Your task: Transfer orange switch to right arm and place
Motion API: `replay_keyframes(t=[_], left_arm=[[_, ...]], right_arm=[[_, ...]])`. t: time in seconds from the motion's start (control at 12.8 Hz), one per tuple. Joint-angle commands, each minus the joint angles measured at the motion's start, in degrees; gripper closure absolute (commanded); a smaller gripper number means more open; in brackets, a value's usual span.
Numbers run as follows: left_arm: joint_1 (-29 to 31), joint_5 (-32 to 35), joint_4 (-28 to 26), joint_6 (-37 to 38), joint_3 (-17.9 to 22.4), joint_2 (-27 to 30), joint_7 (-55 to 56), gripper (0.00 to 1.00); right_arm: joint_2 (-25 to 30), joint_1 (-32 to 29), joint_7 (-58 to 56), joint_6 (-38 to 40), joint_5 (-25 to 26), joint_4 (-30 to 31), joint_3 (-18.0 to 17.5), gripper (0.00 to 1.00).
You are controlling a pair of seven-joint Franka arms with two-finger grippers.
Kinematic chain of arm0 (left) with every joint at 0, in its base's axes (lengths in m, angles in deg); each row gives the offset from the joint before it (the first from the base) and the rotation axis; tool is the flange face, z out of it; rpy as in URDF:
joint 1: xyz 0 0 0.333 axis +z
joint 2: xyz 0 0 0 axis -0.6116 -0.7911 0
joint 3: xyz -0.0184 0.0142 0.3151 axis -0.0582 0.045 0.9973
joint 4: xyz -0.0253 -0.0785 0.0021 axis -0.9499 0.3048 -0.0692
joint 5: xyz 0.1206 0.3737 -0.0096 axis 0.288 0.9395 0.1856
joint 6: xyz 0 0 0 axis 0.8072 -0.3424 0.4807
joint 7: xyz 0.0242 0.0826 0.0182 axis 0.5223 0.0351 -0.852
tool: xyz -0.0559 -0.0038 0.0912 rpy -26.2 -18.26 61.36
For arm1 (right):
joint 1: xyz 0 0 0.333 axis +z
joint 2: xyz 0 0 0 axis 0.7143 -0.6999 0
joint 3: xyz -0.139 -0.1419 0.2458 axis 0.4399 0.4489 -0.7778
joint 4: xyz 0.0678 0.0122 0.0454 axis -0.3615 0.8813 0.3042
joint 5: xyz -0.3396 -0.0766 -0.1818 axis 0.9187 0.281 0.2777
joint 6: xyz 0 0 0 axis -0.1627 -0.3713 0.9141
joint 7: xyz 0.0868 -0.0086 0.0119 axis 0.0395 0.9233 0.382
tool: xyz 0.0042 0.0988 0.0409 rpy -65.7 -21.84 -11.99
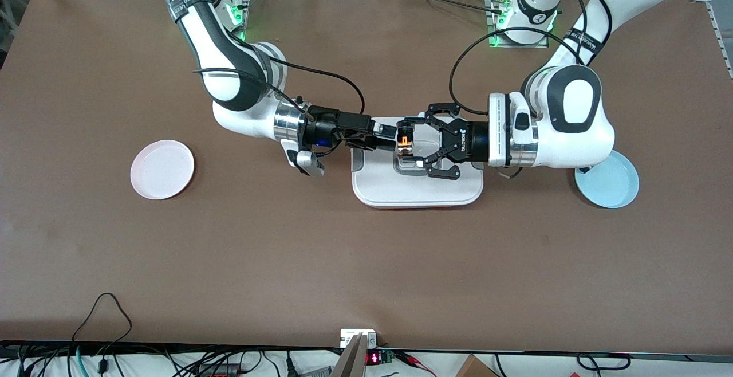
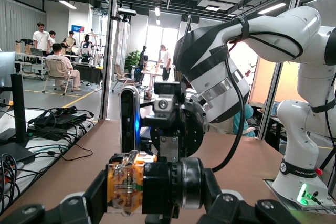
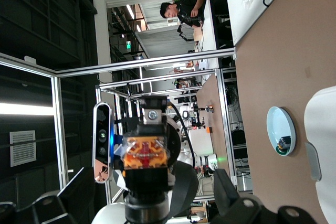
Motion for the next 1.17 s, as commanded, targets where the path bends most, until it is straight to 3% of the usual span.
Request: replay_keyframes(t=[0.0, 0.55, 1.09], left_arm=[[0.44, -2.4, -1.36, -0.63, -0.47, 1.64, -1.3, 0.68], [0.44, -2.84, -1.36, -0.63, -0.47, 1.64, -1.3, 0.68], [0.35, -2.93, -1.27, -0.63, -0.47, 1.64, -1.21, 0.68]], right_arm=[[-1.28, 1.46, -1.13, -3.07, -3.97, -3.44, 0.33, 0.0], [-2.69, 2.08, -1.22, -4.75, -4.16, -5.56, 0.33, 0.1], [-5.33, 3.22, -1.13, -7.74, -4.07, -10.22, 0.33, 0.28]])
